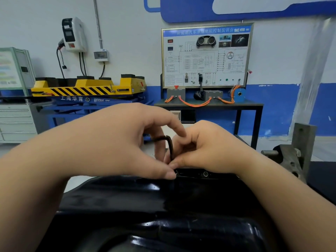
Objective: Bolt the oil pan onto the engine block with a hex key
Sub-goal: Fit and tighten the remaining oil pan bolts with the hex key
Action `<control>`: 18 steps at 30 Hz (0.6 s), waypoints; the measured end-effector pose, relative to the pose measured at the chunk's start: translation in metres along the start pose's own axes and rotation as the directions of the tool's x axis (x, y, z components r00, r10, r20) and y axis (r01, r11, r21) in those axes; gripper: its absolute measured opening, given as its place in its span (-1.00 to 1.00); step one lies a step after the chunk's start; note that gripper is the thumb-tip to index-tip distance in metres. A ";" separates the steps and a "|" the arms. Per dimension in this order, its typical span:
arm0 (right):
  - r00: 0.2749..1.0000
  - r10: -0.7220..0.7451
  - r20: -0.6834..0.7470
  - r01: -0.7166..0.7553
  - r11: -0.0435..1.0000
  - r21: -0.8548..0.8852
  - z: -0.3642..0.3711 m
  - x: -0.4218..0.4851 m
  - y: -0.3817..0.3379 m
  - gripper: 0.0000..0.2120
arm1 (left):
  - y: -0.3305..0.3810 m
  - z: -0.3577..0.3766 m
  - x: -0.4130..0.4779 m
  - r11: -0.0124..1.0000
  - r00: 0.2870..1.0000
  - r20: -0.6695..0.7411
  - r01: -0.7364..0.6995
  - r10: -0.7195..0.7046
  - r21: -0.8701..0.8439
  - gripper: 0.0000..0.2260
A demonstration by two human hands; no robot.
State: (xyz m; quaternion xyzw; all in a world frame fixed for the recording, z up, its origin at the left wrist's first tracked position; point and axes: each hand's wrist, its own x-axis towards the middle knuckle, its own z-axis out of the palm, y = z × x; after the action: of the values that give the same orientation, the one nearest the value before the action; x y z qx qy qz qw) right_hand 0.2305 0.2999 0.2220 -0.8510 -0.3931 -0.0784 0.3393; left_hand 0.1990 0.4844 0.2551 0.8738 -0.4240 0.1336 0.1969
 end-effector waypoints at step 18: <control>1.000 0.001 0.011 -0.001 0.999 0.042 0.004 -0.006 0.004 -0.82 | 0.010 0.000 0.006 0.999 0.987 -0.153 0.048 -0.044 0.024 -0.86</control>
State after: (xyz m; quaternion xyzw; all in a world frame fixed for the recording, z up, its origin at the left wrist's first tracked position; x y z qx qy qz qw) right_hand 0.2290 0.2966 0.2144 -0.8442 -0.3962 -0.0653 0.3550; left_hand 0.1948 0.4744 0.2595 0.8733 -0.3855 0.2013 0.2195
